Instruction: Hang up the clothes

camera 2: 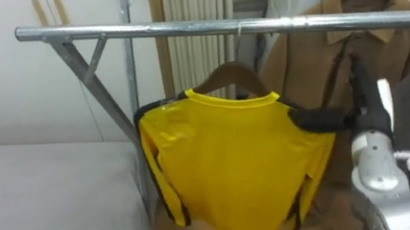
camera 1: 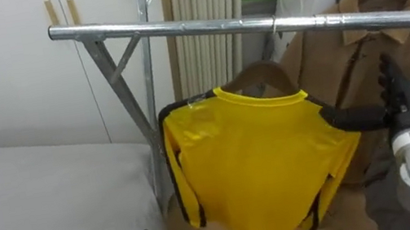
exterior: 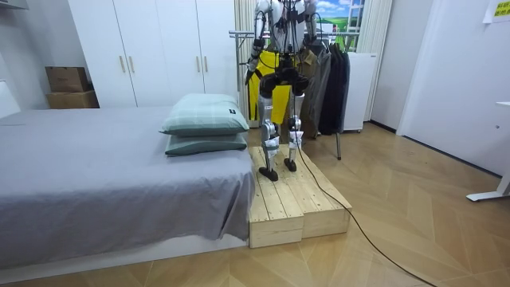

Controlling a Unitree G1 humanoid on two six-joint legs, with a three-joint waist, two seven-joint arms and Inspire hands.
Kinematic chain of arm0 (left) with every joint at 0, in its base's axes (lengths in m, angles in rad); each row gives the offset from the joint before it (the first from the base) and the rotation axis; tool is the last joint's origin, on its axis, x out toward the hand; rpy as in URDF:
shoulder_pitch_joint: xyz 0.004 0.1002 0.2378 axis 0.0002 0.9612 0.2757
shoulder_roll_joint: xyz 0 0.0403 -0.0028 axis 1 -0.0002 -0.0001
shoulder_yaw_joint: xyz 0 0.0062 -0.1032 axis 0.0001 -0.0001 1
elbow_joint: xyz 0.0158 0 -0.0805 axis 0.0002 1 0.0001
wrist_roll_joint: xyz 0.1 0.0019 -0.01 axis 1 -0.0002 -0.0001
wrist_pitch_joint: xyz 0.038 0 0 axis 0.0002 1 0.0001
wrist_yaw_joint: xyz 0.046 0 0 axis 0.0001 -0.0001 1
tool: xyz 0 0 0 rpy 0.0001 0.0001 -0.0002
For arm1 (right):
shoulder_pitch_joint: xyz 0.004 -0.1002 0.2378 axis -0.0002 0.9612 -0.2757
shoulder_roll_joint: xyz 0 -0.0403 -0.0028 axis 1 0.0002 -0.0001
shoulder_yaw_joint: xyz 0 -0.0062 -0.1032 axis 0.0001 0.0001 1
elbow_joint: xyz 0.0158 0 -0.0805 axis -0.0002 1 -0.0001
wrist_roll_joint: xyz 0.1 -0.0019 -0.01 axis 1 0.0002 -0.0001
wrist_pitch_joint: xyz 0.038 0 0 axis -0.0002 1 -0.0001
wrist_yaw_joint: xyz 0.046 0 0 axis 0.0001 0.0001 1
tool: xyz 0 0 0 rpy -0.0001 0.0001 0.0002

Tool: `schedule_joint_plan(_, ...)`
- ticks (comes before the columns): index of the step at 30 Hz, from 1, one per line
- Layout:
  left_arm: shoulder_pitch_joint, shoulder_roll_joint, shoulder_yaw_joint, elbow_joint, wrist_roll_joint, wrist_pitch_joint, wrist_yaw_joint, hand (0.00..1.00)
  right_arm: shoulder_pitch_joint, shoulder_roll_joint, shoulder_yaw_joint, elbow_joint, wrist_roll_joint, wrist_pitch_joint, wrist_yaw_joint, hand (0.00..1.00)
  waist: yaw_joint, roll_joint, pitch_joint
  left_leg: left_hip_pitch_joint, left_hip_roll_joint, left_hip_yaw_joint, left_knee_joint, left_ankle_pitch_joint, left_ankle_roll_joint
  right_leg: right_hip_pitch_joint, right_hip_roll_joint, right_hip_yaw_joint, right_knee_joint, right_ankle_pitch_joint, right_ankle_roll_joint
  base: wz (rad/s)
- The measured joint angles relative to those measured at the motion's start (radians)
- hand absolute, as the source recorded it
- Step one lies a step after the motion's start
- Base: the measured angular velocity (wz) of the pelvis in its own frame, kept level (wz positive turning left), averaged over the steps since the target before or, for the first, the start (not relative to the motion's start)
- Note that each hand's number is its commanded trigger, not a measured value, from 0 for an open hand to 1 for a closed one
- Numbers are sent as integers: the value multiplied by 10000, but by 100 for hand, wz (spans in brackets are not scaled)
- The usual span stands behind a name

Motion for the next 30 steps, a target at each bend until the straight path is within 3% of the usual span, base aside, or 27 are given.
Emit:
schedule_joint_plan(8,-62,-6,-61,122,-135,-261,168,0,1317,65,135,-1416,-1235,-187,296,0,-50,87,51,48,-15,286,-34,-12,1,-169,35,241,105,12,14,-10)
schedule_joint_plan(14,-62,-8,-96,-157,-135,-289,198,0,2274,118,137,-2078,-2394,-276,776,0,-125,181,-13,-82,-21,283,-82,-20,-9,-328,40,286,158,33,18,-1)
schedule_joint_plan(24,-42,-6,-131,93,-117,-370,841,0,3902,630,426,-2189,-2573,-356,902,0,-279,248,-27,12,-12,572,-84,-20,-6,-316,102,496,111,29,24,-7)
schedule_joint_plan(30,24,-62,-142,290,-86,-381,988,0,4547,1252,549,-2159,-2548,-358,1053,0,-217,456,51,85,-8,537,-131,-42,-21,-326,239,727,92,20,34,-2)
